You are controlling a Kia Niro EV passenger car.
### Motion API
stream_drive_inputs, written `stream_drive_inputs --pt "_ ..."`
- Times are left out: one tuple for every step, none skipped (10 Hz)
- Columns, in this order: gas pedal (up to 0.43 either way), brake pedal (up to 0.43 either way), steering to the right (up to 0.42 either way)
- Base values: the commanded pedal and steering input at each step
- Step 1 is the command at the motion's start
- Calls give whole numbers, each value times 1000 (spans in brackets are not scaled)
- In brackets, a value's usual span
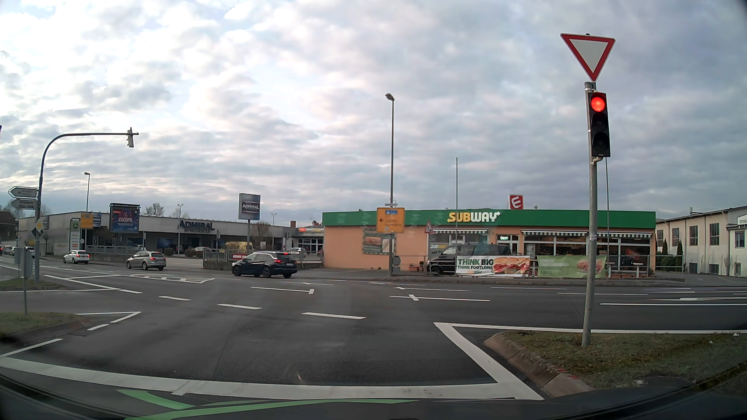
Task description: Follow the waypoints while adhering to traffic rules and regulations
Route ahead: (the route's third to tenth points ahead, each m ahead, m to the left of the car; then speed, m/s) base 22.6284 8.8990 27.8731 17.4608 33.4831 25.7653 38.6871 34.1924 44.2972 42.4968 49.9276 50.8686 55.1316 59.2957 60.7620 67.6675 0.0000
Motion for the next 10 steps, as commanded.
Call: stream_drive_inputs --pt "0 329 48" --pt "0 329 48" --pt "0 329 48" --pt "0 329 48" --pt "0 329 48" --pt "0 329 48" --pt "0 329 48" --pt "0 329 48" --pt "0 329 48" --pt "0 329 48"
